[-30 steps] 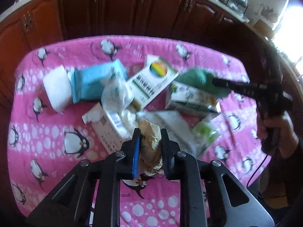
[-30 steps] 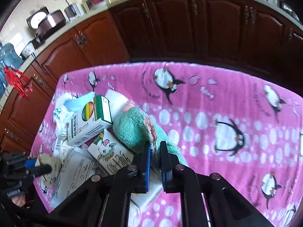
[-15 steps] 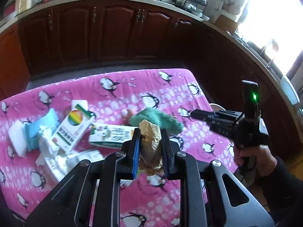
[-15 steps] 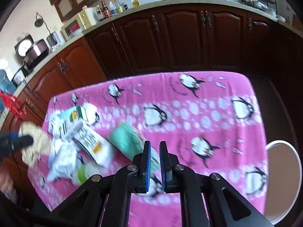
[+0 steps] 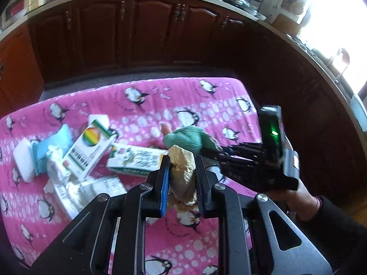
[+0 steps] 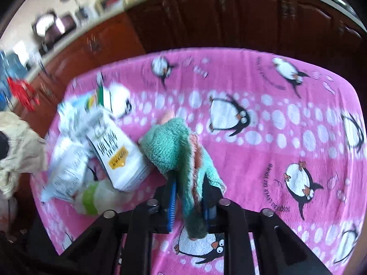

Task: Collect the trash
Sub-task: 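Carry both held items to the white bin and open both tools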

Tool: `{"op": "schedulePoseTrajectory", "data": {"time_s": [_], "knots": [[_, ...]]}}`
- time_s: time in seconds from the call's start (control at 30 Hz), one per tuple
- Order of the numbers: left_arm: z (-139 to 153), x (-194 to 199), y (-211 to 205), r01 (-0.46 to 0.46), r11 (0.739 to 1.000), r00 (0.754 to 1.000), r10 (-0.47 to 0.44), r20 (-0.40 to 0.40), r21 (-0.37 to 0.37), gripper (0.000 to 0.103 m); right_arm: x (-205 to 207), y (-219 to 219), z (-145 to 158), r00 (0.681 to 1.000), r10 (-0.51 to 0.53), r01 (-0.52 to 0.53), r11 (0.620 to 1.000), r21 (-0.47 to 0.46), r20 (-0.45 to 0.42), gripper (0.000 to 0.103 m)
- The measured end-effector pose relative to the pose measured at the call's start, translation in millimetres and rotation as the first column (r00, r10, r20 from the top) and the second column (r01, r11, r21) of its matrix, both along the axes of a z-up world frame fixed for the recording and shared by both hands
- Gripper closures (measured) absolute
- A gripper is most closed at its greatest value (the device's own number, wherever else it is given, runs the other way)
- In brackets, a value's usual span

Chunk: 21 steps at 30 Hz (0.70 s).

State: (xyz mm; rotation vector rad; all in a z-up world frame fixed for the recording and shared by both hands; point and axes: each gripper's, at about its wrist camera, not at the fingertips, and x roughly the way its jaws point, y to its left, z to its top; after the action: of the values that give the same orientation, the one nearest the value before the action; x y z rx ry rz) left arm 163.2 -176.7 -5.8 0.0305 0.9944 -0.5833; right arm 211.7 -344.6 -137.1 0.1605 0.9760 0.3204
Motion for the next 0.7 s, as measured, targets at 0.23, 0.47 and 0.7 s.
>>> {"op": "schedulePoseTrajectory", "data": {"time_s": [0.23, 0.47, 0.7], "knots": [[-1.0, 0.8, -84.3, 0.129, 0.989, 0.991, -0.131, -0.023, -0.067, 0.085, -72.1, -94.5, 39.0, 0.973, -0.214, 0.211, 0.977, 0.035, 0.084, 0.093], [-11.6, -5.2, -202.9, 0.254, 0.954, 0.96, -0.269, -0.08, -0.161, 0.085, -153.5, -201.1, 49.4, 0.872, -0.481, 0.488, 0.869, -0.076, 0.09, 0.093], [-49.2, -10.1, -309.5, 0.313, 0.934, 0.929, -0.339, -0.149, -0.173, 0.084, -193.8, -278.2, 37.5, 0.758, -0.65, 0.652, 0.75, -0.109, 0.062, 0.093]]}}
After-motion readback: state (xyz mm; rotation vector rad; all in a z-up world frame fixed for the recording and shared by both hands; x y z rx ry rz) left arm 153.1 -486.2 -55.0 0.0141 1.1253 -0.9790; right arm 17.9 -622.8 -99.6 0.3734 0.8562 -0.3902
